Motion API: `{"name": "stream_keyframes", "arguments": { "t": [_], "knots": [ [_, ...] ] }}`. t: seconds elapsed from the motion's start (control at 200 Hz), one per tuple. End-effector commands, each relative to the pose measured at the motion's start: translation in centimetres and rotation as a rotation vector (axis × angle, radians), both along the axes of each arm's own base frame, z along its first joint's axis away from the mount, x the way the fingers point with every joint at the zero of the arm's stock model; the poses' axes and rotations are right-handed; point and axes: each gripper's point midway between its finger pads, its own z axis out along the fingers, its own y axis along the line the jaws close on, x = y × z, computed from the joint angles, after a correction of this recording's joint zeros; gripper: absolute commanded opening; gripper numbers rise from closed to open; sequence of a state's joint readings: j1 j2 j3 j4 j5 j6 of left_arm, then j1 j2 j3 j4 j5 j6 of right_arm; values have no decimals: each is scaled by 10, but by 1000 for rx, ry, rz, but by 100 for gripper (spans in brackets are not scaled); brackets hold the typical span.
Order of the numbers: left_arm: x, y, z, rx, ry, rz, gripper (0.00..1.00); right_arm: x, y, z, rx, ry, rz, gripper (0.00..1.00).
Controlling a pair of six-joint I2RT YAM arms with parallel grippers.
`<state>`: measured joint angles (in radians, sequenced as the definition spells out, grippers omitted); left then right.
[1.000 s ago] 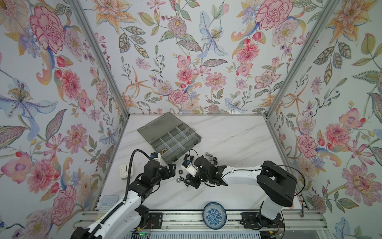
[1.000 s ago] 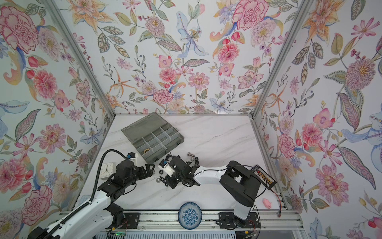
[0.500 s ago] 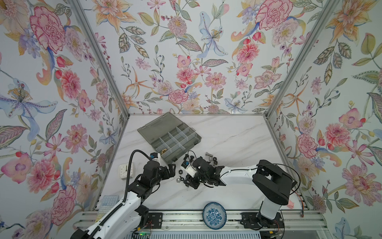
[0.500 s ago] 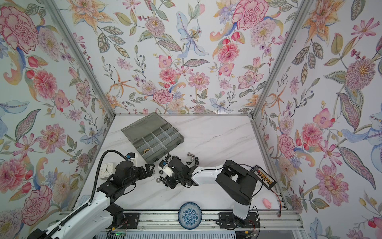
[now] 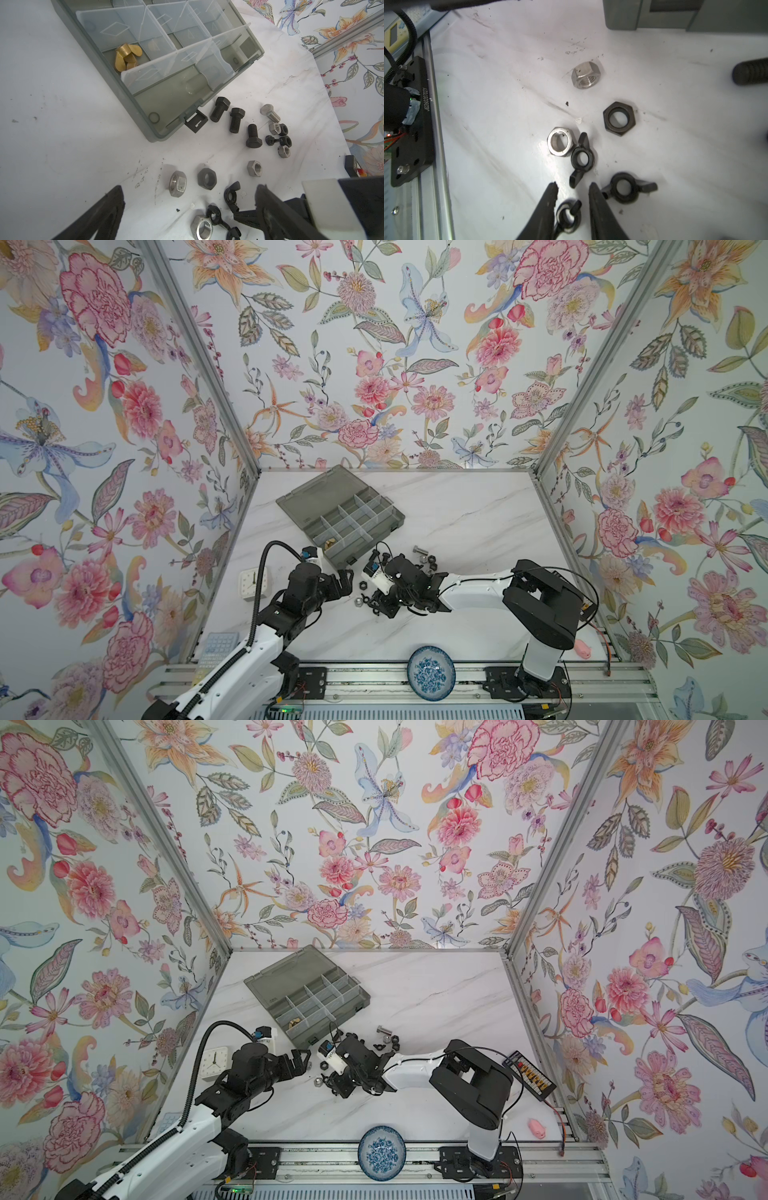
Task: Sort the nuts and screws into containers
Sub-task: 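Lower the right gripper and close it on a black wing nut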
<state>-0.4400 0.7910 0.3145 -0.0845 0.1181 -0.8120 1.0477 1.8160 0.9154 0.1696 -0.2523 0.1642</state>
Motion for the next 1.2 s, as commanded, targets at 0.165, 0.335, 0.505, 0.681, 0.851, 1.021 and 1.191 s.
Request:
{"name": "stream_keyframes", "arguments": {
  "t": [0.165, 0.335, 0.505, 0.681, 0.851, 1.021, 1.191],
  "knots": [
    [-3, 2, -6, 20, 8, 3, 99, 8, 10, -4, 6, -5, -29, 30],
    [-3, 2, -6, 20, 8, 3, 99, 10, 9, -7, 1, -7, -39, 28],
    [-2, 1, -5, 20, 8, 1, 99, 11, 9, -10, -3, -2, -46, 25],
    [-3, 1, -6, 21, 9, -1, 99, 11, 8, -13, -6, 2, -49, 22],
    [-3, 1, -5, 19, 7, -3, 99, 12, 8, -14, -2, 0, -53, 17],
    [-3, 1, -6, 19, 5, -1, 99, 13, 7, -11, 4, -3, -56, 10],
    [-3, 2, -6, 21, 5, -1, 99, 14, 8, -3, 36, -8, -52, 5]
  ]
}}
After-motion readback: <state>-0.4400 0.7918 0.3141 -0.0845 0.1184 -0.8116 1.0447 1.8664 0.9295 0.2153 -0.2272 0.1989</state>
